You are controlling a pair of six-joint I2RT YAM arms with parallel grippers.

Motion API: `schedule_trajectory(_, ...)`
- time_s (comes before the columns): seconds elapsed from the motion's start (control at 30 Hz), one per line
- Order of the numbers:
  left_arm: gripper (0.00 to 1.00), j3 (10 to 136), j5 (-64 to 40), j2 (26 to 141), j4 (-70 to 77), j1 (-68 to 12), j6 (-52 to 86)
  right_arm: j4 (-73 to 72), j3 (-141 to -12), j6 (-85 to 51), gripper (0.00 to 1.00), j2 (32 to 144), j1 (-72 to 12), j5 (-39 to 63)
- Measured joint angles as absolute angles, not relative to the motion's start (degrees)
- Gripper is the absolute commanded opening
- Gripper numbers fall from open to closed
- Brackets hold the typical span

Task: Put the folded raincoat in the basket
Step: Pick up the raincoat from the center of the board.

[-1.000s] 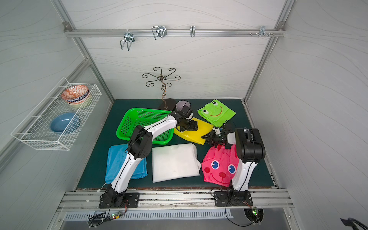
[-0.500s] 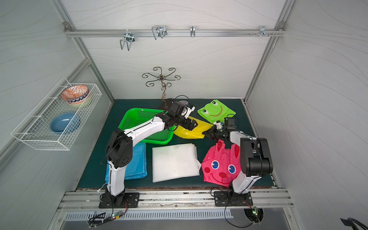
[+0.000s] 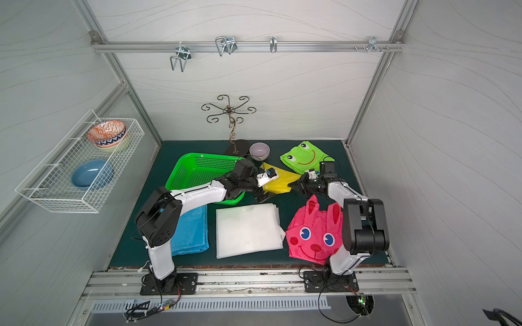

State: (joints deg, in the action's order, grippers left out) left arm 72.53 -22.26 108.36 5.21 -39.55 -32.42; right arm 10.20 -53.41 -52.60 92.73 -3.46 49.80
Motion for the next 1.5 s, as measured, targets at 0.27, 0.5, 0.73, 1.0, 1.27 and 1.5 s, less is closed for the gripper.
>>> schedule_trajectory(0.27, 0.98, 66.19, -19.55, 110.06, 12.95, -39.94, -39.22, 12.12, -54.48, -54.68, 0.09, 92.73, -4.56, 48.56)
schedule_trajectory(0.5, 0.97, 65.23, -20.16, 110.67, 16.64, -40.29, -41.39, 13.74, -57.39, -56.12, 0.09, 92.68, -7.38, 46.96)
schedule_trajectory(0.73, 0.75, 65.10, -17.47, 112.03, 23.00, -40.42, -42.35, 15.38, -57.91, -57.65, 0.09, 90.48, -8.29, 46.24)
schedule_trajectory(1.0, 0.51, 64.36, -14.52, 114.61, 28.38, -39.99, -44.93, 16.29, -57.69, -58.37, 0.11, 88.40, -8.29, 45.91)
schedule_trajectory(1.27, 0.00, 64.25, -15.55, 114.59, 28.73, -39.79, -45.91, 16.97, -56.34, -58.78, 0.38, 86.37, -8.29, 45.67)
schedule_trajectory(1.5, 0.00, 64.25, -16.08, 114.48, 27.92, -39.79, -45.56, 16.93, -53.25, -59.35, 0.87, 83.61, -7.25, 45.89)
